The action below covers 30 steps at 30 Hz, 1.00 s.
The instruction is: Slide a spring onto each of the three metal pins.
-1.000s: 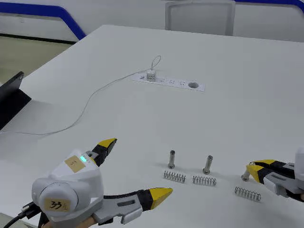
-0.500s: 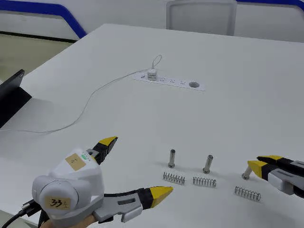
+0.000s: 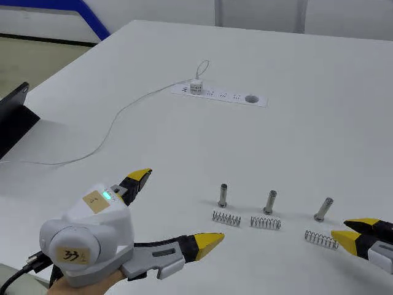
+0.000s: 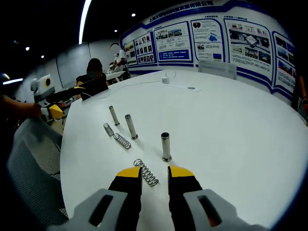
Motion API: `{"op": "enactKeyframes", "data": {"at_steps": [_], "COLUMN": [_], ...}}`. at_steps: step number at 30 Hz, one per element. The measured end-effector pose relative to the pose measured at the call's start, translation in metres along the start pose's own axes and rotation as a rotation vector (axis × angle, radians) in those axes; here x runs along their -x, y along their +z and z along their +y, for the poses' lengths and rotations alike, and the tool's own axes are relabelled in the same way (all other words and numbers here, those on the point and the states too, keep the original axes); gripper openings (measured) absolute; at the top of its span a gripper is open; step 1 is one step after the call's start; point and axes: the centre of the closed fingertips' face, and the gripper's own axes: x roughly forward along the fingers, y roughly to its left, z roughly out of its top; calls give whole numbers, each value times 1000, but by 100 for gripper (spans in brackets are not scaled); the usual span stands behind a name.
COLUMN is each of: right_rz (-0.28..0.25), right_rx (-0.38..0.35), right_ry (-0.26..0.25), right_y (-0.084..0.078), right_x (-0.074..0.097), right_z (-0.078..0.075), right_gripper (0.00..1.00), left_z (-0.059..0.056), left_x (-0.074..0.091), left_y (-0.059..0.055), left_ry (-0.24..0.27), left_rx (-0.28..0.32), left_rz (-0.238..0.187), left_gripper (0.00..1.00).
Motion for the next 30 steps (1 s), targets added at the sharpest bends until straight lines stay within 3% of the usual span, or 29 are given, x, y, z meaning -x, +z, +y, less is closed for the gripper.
{"op": "enactKeyframes", "data": {"at_steps": [3,19,21,30], "right_rz": [29,71,82,97], "right_rx": [58,75,110,125], "right_ry": [20,51,28,72], "right_y": [-6,-17,-19,-21], "right_x": [-3,-12,-13,-19], "right_z": [4,2,-2,4], "right_gripper": [22,22,21,21], "left_z": [-1,-5,-5,-5], "left_x": [0,-2,-2,-2], "left_y": [-2,-10,-12,-12], "left_ry": [-5,-21,-23,-21], "left_rx": [-6,-27,-36,-56], "left_rz": [9,48,59,65], "left_gripper": [100,100,100,99]}}
